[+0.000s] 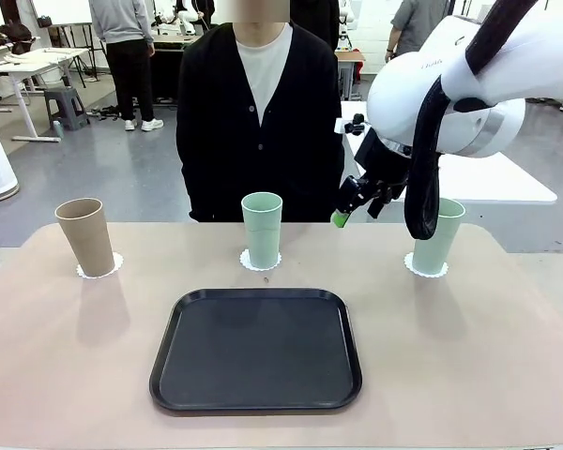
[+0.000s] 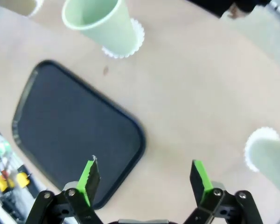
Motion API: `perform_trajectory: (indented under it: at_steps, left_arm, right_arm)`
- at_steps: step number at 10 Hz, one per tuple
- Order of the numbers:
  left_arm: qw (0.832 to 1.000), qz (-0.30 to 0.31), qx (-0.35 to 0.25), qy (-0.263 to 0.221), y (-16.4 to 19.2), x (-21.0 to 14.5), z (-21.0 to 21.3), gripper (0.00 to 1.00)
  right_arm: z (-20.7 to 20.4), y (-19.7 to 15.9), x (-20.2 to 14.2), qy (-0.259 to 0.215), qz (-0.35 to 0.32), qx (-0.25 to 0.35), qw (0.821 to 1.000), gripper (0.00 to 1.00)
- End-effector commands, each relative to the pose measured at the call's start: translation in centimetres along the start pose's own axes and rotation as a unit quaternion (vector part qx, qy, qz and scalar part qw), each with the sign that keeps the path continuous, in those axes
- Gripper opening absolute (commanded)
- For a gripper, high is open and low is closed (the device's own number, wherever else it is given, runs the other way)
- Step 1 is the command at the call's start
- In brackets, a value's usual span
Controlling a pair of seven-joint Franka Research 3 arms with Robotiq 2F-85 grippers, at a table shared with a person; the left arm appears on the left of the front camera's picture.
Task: Place coasters on the table and set cups on them.
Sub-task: Take one Reusable plastic cup from the Flat Tray and place it on a coaster set by the human.
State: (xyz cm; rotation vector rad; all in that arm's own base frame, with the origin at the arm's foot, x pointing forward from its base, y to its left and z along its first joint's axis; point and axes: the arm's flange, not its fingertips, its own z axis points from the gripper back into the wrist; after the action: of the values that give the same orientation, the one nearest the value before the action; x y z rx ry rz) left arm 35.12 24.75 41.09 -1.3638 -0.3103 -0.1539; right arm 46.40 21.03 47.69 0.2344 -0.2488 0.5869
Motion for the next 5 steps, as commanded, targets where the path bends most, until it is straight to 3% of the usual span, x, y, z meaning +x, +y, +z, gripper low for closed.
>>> perform_trajectory:
  at_steps: [1, 5]
  left_arm:
    - [1.000, -0.003, 0.002, -0.003, -0.19, -0.01, 0.11, 1.00]
    - [1.000, -0.003, 0.002, -0.003, -0.19, -0.01, 0.11, 1.00]
  right_arm:
    - [0.66, -0.42, 0.71, 0.019, 0.025, 0.019, 0.999, 1.00]
    - [0.00, 0.00, 0.00, 0.000, 0.000, 0.000, 1.000, 1.00]
